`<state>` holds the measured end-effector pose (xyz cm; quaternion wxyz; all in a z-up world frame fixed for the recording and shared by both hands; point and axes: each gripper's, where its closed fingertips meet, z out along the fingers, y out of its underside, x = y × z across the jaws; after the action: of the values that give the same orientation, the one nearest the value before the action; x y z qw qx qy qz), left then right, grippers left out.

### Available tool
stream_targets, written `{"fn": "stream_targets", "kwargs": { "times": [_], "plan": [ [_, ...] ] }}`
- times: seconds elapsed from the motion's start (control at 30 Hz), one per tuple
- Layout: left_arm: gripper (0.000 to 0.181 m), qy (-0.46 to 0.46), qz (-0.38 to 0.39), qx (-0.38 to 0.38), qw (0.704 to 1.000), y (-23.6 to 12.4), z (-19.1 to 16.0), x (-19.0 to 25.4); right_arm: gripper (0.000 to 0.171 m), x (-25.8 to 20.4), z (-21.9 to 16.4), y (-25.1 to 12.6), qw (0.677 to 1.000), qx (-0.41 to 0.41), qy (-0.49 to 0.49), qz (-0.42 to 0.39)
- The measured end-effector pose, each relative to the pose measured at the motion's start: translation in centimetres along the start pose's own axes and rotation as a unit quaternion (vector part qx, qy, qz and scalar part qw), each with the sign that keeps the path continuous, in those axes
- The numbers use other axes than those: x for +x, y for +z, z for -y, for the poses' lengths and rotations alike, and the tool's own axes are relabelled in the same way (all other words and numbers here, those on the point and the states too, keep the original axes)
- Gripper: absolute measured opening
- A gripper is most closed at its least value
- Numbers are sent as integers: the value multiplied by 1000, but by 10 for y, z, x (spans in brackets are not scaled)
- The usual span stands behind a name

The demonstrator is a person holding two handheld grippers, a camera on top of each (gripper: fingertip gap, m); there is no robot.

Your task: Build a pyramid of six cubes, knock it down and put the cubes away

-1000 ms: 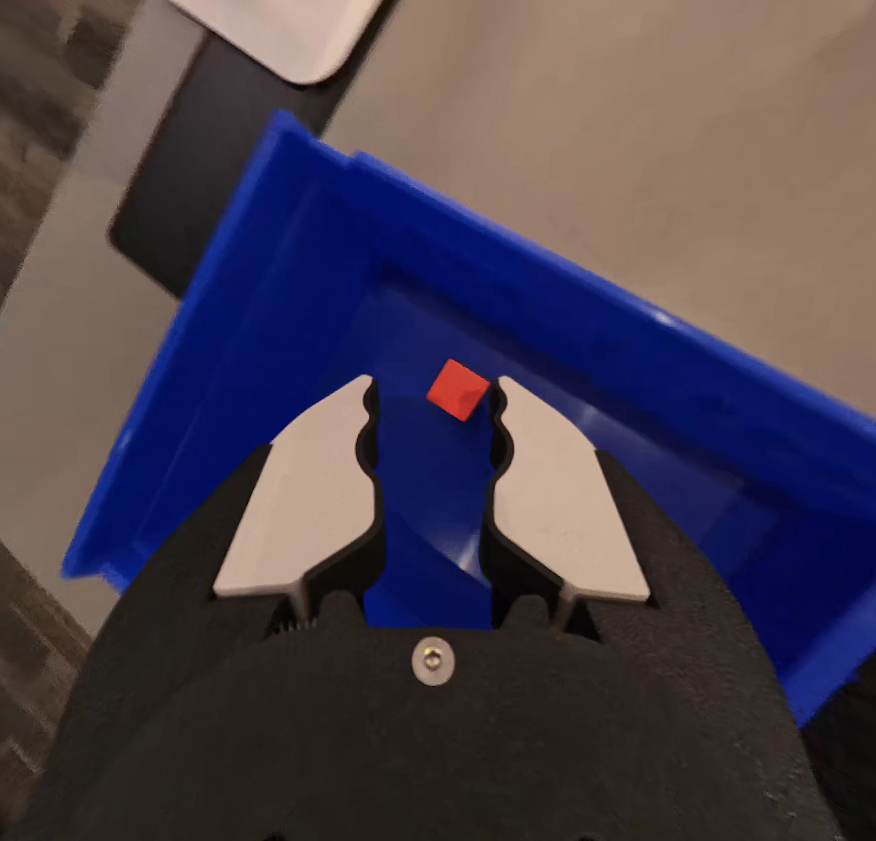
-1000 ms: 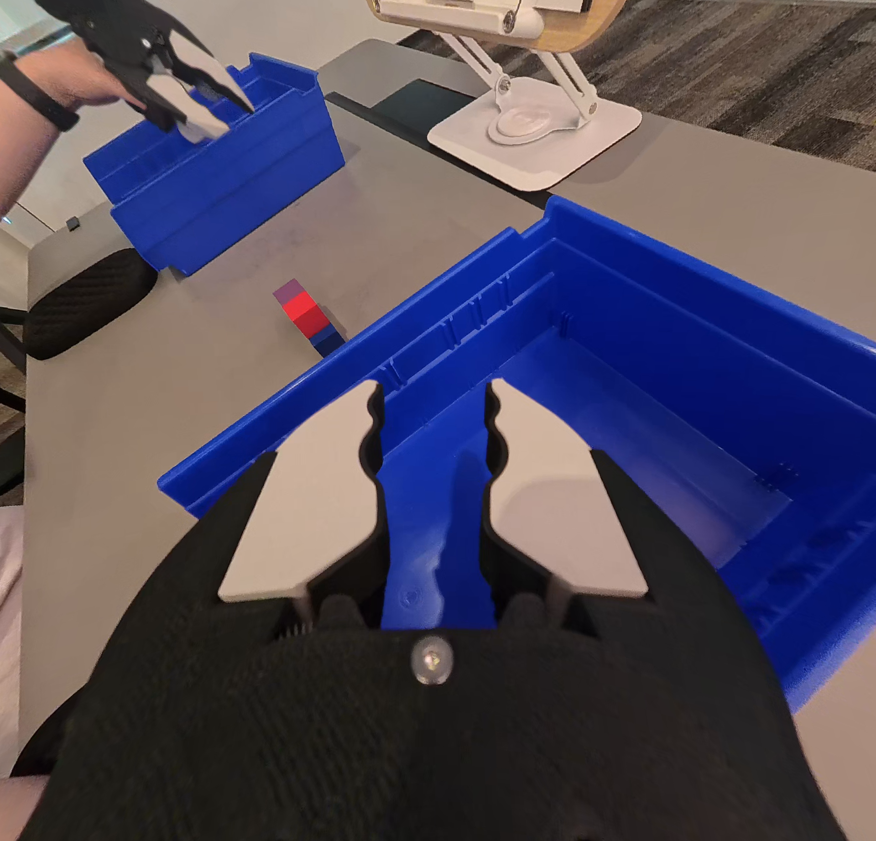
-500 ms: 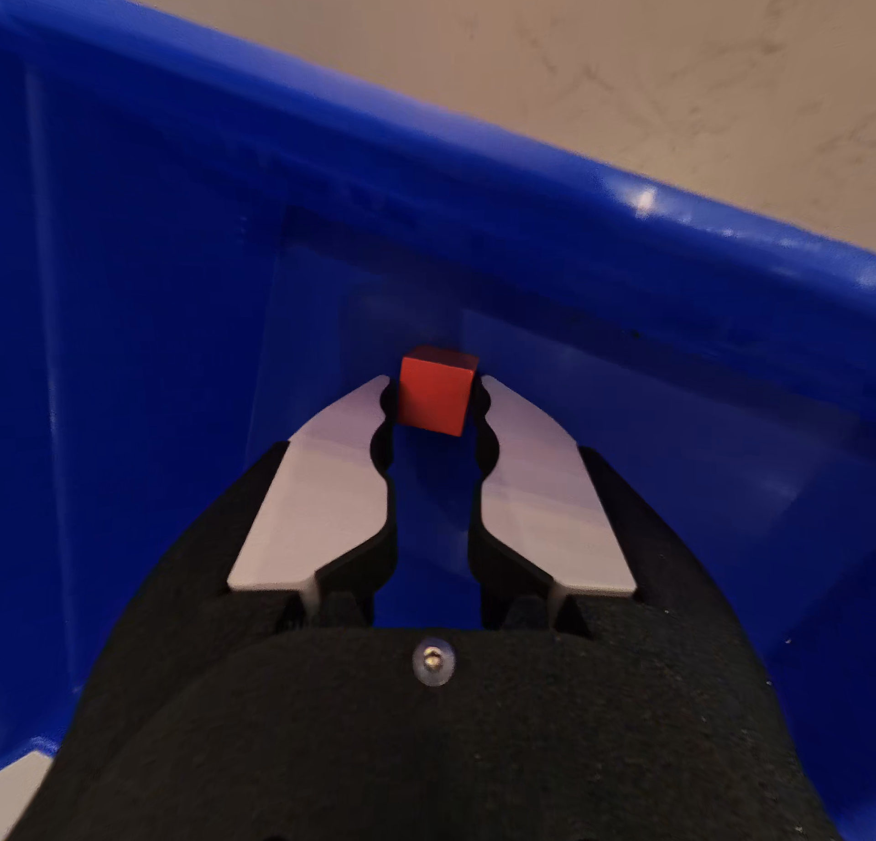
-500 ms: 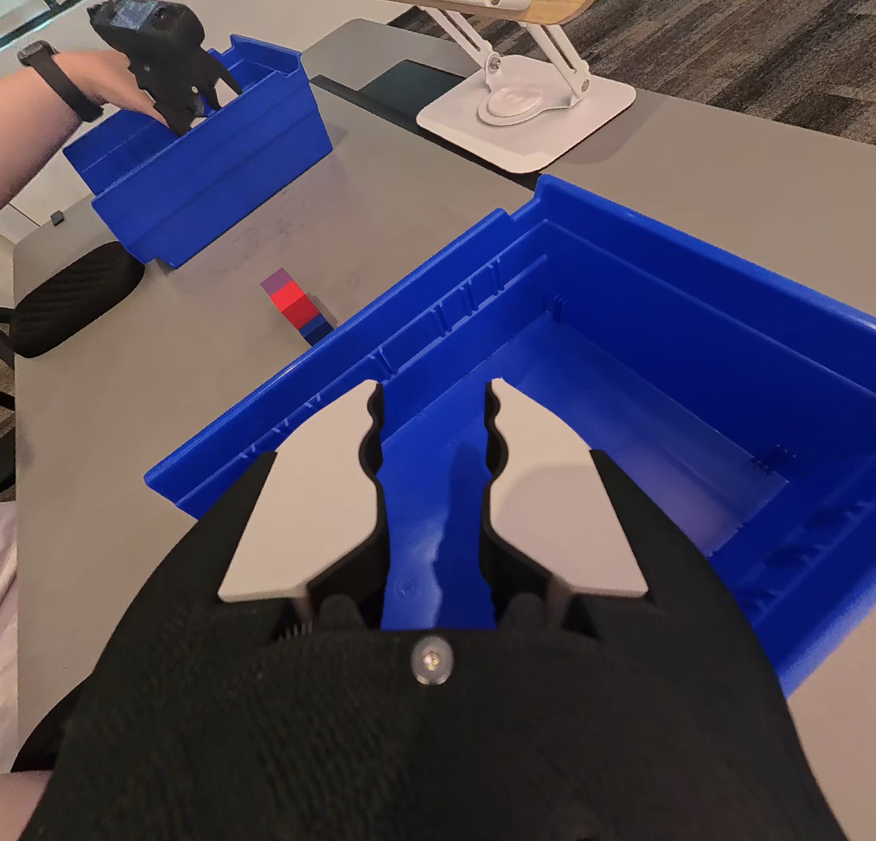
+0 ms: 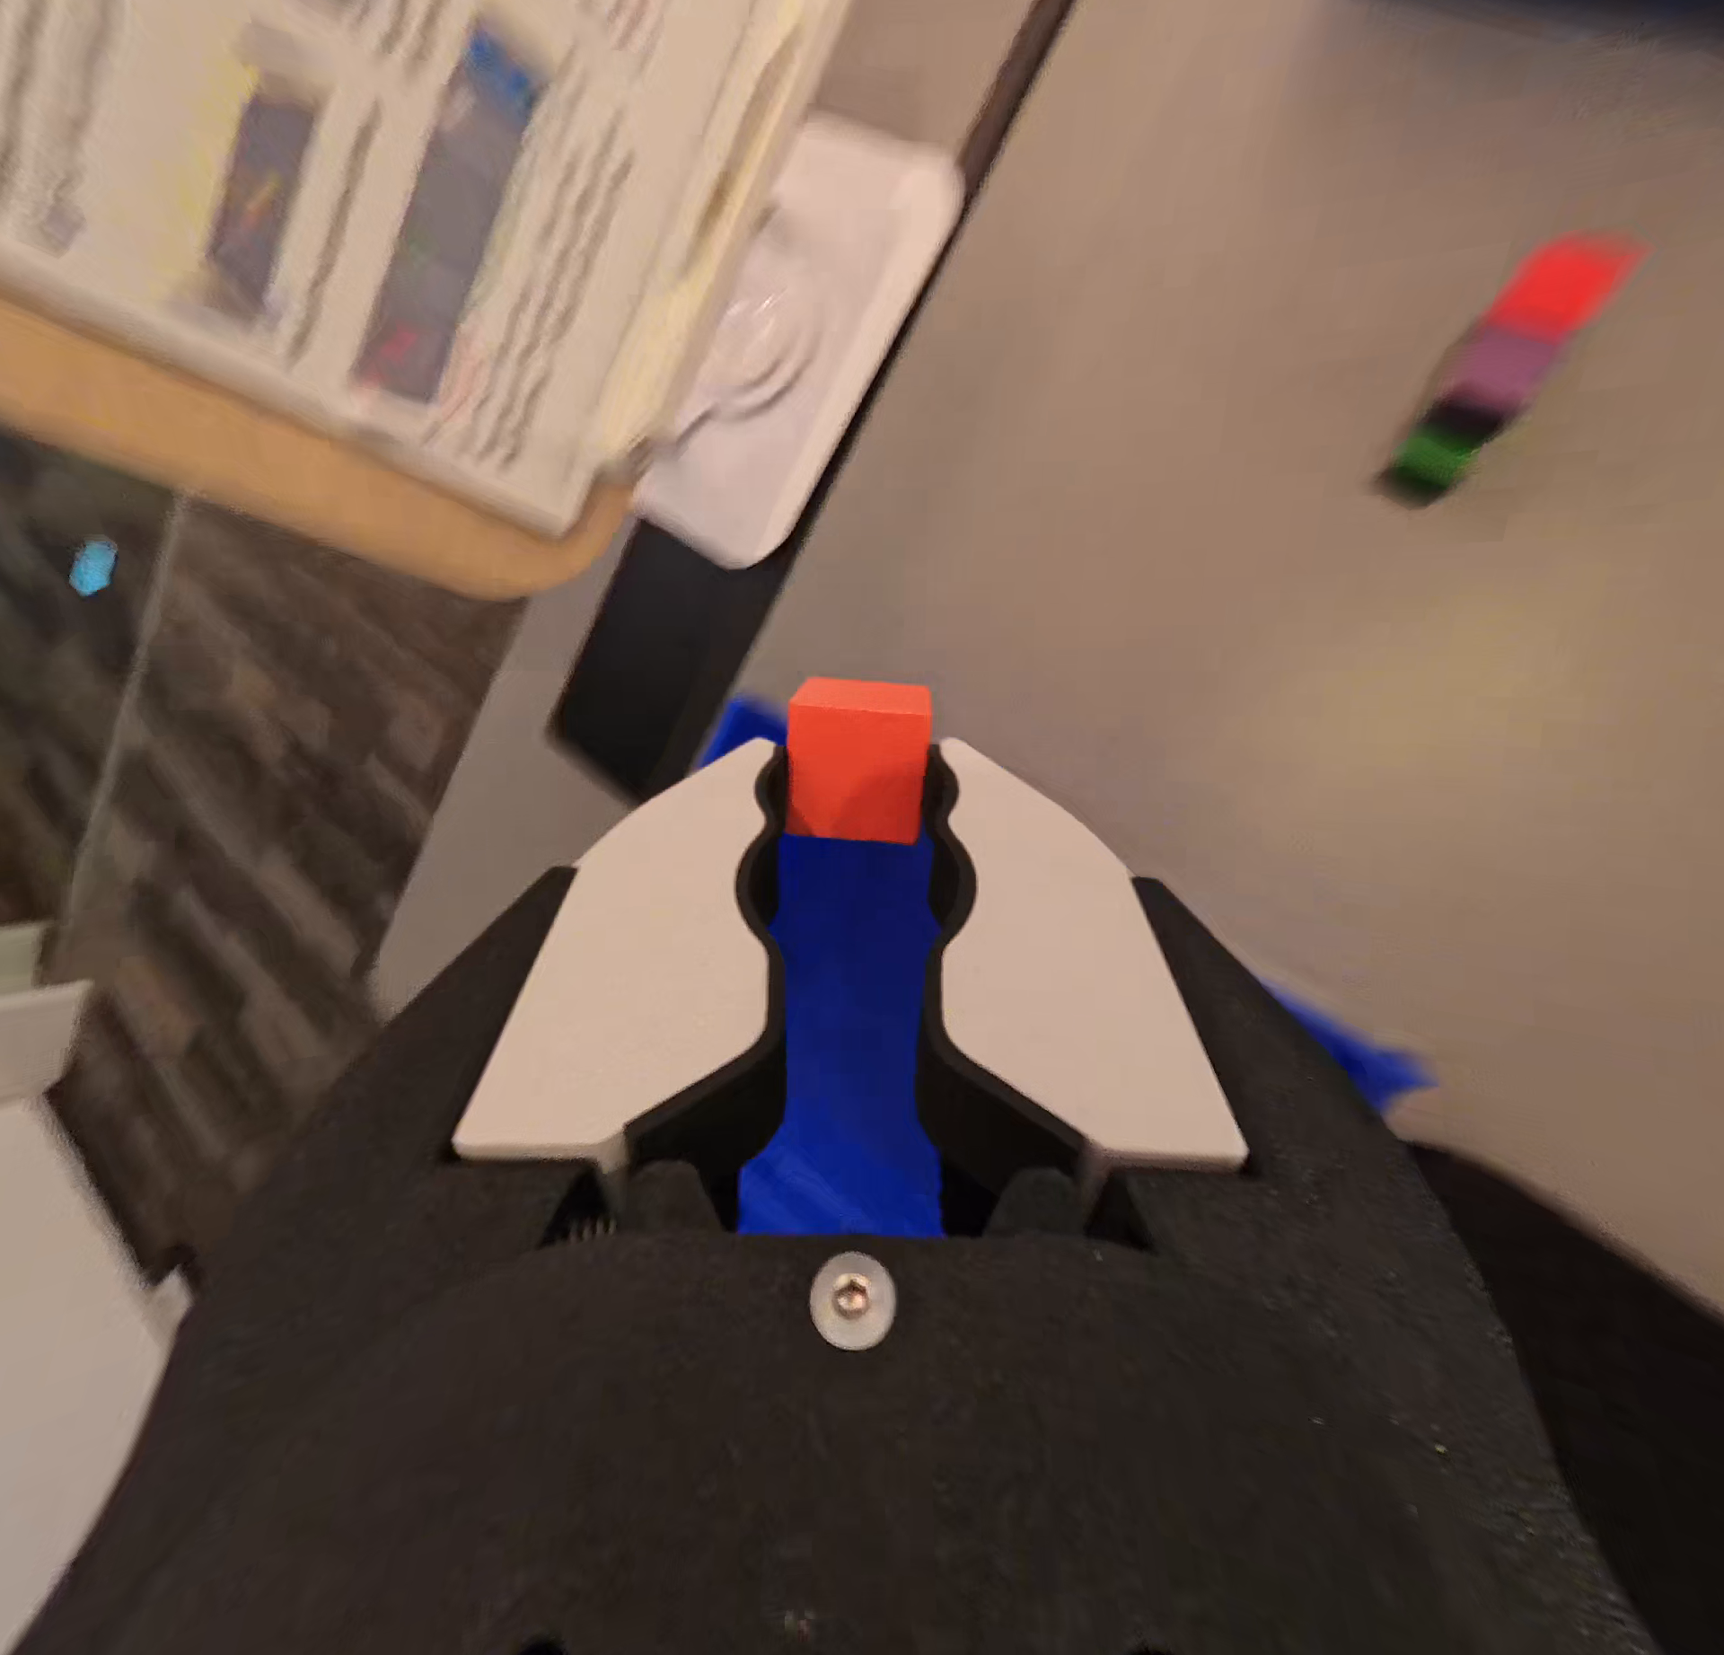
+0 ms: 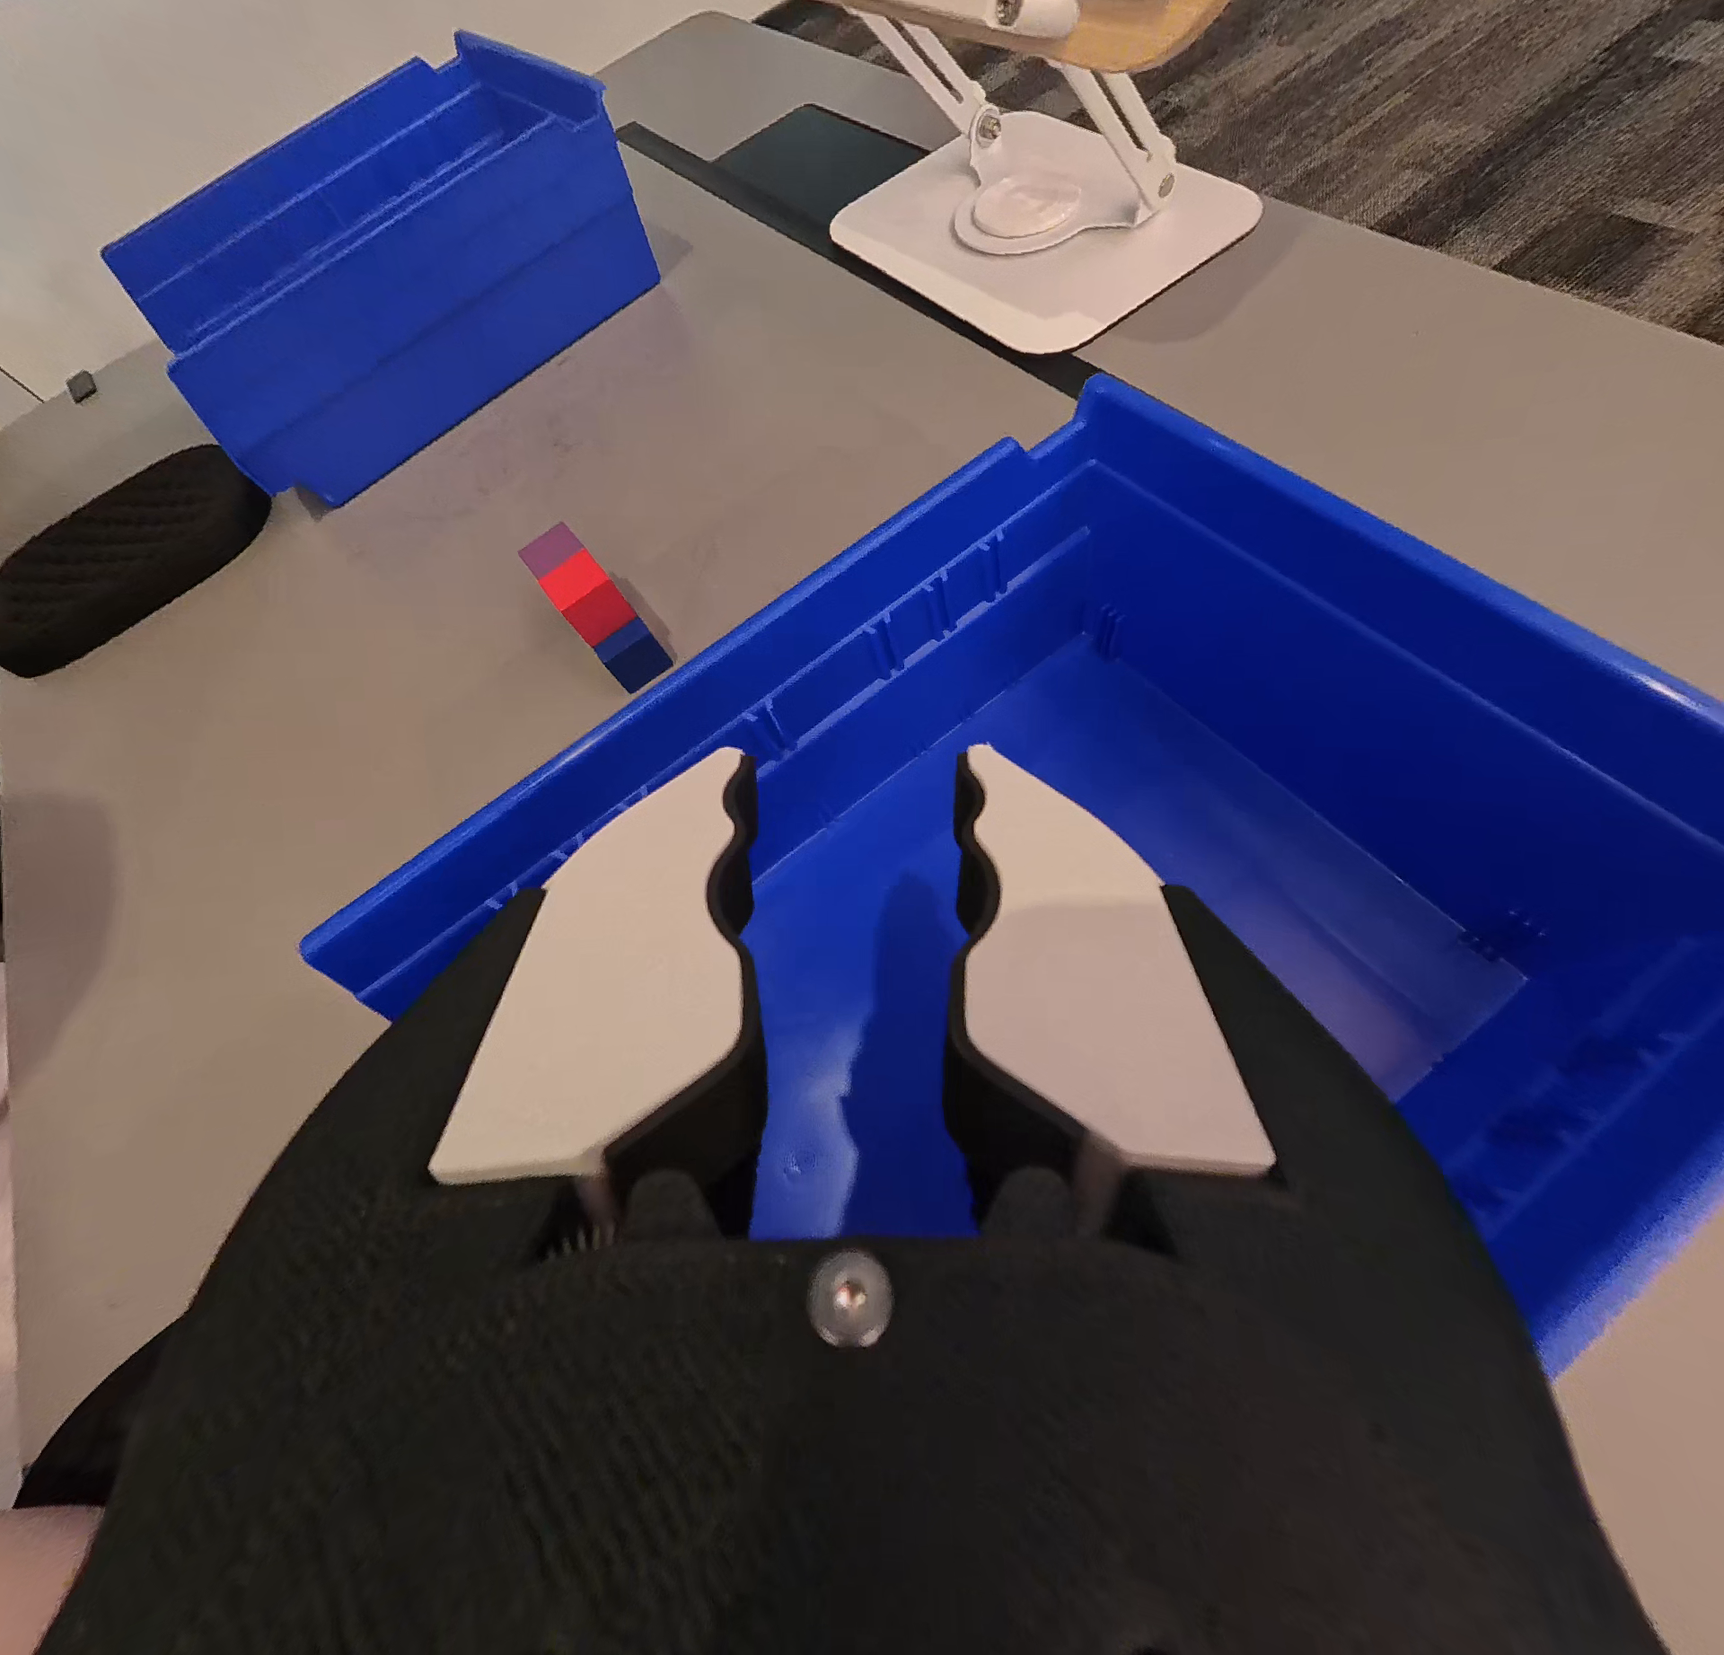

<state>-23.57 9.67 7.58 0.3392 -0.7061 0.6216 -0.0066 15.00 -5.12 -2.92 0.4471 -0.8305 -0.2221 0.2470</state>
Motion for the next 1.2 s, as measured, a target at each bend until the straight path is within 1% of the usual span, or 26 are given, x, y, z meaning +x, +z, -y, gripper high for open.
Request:
{"fn": "stream_targets", "kwargs": {
  "times": [0.1,0.13,0.17,0.23,0.33,0.43,0.53,0.6,0.77,1.2],
  "plan": [
    [28,3,-127,52,991,14,63,88,41,-4,1,-1,1000,-3,-8,-2],
    [28,11,-162,58,985,23,76,115,41,-4,2,-2,1000,-2,-10,-3],
    [28,24,-180,54,982,36,84,137,41,-5,3,-4,1000,0,-11,-3],
    [28,69,-187,23,980,67,88,166,41,-7,5,-7,1000,7,-13,-3],
    [28,122,-194,-27,973,107,80,192,41,-10,8,-11,1000,17,-16,2],
    [28,137,-196,-58,969,132,75,201,41,-11,10,-14,1000,25,-17,3],
    [28,135,-217,-65,965,142,76,209,41,-11,11,-15,1000,26,-16,5],
    [28,138,-215,-71,964,147,75,208,41,-11,11,-16,999,27,-16,6],
    [28,137,-222,-92,961,156,71,208,41,-12,11,-16,999,28,-19,9],
    [28,151,-232,-98,956,160,70,216,41,-11,9,-16,999,27,-14,14]
  ]
}}
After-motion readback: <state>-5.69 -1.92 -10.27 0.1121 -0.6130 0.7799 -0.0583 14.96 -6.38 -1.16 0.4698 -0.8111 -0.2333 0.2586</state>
